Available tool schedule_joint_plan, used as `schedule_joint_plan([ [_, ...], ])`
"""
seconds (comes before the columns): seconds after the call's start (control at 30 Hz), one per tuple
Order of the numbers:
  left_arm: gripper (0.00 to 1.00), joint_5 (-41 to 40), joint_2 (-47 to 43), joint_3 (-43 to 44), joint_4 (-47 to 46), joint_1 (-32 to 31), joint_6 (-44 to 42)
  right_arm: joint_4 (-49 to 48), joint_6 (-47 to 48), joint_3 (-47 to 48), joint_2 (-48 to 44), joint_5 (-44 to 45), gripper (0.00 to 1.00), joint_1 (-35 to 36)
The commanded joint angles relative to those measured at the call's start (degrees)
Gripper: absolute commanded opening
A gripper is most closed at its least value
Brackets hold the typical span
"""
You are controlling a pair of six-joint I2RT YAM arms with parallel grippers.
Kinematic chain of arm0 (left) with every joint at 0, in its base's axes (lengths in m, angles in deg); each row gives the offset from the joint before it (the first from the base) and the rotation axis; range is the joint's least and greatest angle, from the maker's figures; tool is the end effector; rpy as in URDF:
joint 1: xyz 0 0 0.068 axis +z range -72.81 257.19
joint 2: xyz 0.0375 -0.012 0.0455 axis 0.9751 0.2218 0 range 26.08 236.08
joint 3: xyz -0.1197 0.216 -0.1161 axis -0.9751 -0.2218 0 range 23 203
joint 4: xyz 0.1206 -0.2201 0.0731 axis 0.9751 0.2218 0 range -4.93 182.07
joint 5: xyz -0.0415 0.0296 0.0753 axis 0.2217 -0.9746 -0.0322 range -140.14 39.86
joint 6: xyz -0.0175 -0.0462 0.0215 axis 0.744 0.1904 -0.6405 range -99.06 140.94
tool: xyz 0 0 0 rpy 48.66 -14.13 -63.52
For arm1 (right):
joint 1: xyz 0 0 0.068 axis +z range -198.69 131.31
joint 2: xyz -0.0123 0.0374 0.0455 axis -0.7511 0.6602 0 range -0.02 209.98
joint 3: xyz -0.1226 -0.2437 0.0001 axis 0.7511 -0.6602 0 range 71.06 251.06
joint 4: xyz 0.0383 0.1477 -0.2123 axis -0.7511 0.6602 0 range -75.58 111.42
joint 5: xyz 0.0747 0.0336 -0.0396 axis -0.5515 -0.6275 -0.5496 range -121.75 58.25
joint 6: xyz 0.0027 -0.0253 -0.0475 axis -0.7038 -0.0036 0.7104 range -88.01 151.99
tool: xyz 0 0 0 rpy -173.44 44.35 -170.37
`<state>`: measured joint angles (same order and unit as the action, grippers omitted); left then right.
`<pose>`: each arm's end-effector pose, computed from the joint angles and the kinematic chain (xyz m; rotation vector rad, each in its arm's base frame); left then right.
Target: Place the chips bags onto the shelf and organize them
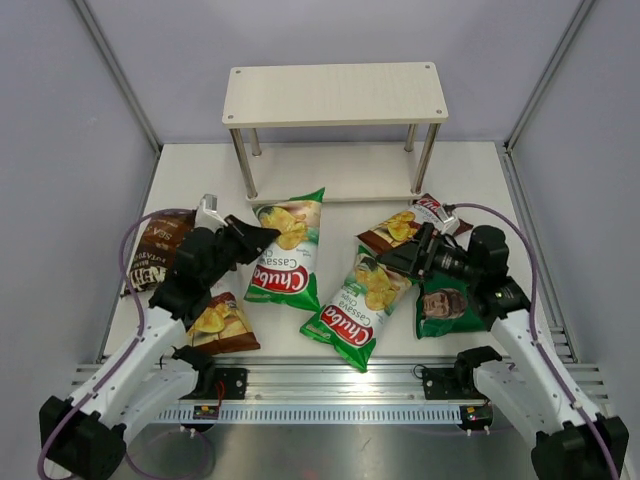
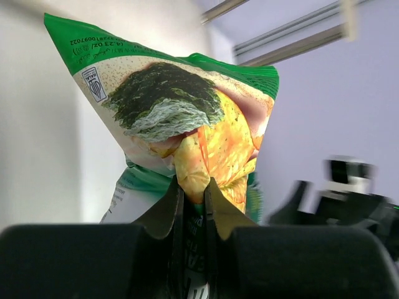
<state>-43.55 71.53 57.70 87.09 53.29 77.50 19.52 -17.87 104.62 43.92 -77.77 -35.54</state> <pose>0.1751 -0.0820 0.2908 -0.4578 1.8787 -1.0814 0.1664 0.0651 0.2852 0.0162 2.0309 1.4678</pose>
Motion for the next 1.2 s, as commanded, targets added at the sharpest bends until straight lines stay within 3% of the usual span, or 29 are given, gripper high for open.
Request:
schedule_joint_plan([
  [0.0,0.0,-5.24,-5.08,7.02,-3.69,-0.7,5.3,-12.49,-3.52,4.02,6.38,5.53,0.99,13.98],
  [0.07,0.0,-6.23,-6.33,8.53,-3.17,-0.8,6.02,-13.1,-1.39,5.45,8.94,7.5,0.99,16.88],
  [0.17,0.0,-12.02,-7.13,14.33,-2.2,-1.06,7.94,-17.12,1.86,9.24,11.77,19.25,0.99,27.6],
  [0.37,0.0,-17.57,-6.78,20.22,-3.34,-1.06,16.02,-35.47,9.95,8.54,15.02,34.66,1.0,38.08],
  [0.63,0.0,-20.91,-6.6,19.53,-5.27,-1.24,28.5,-49.04,21.11,12.14,22.23,44.78,1.0,45.2],
  [0.8,0.0,-21.36,-5.9,18.91,-6.15,-1.5,31.16,-54.57,26.92,15.3,26.72,48.12,0.99,48.02],
  [0.93,0.0,-20.57,-5.37,18.13,-5.71,-1.76,33.0,-55.38,32.89,17.85,28.91,53.13,0.99,51.18],
  [1.17,0.0,-20.04,-5.64,15.58,-7.12,-3.69,35.55,-57.48,34.04,21.02,33.04,61.84,0.99,51.54],
])
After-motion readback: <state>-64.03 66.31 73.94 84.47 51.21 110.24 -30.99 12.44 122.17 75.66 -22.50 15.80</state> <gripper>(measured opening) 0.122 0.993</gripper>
